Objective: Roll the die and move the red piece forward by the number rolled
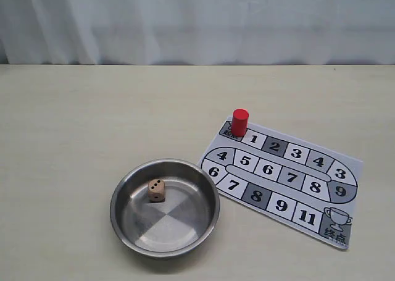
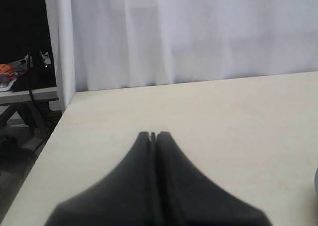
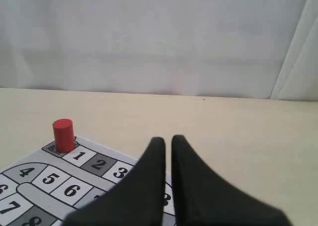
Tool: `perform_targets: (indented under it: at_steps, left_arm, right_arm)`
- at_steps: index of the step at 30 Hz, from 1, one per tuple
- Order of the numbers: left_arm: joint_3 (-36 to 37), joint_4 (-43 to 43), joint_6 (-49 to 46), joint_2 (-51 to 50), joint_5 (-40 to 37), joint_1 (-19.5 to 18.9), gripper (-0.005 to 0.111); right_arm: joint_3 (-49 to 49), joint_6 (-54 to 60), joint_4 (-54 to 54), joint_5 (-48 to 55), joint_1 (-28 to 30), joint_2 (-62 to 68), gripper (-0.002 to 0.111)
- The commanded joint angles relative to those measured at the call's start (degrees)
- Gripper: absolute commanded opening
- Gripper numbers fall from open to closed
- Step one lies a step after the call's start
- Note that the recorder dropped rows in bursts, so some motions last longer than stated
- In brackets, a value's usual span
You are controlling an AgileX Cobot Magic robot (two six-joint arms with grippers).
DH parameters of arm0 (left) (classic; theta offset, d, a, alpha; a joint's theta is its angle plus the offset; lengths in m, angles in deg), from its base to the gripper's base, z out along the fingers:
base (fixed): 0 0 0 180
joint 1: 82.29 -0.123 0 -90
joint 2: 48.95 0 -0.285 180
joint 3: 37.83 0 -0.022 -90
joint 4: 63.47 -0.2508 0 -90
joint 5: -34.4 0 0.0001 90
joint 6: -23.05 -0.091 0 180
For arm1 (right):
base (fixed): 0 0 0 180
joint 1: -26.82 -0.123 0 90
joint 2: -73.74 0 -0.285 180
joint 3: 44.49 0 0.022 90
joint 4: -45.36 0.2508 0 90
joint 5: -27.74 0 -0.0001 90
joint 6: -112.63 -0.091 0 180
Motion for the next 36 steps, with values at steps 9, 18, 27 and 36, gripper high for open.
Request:
perform_targets:
  at_steps: [9, 18, 27, 36]
  left_arm:
    - [0.12, 0.17, 0.31, 0.08, 0.67, 0.04, 0.000]
    - [0.12, 0.17, 0.31, 0.08, 0.67, 0.04, 0.000]
    - [0.12, 0.17, 0.31, 0.08, 0.67, 0.04, 0.000]
    - [0.12, 0.17, 0.31, 0.08, 0.67, 0.04, 0.000]
  right_arm:
    - [-0.20, 0.06, -0.68, 0.22, -0.21, -0.16, 0.004]
    - [-0.20, 0.06, -0.68, -5.56, -0.21, -0.16, 0.004]
    - [-0.20, -0.15, 3.90, -18.91, -0.21, -0.16, 0.004]
    - [15.09, -0.01, 5.57, -2.07, -0.21, 0.23, 0.004]
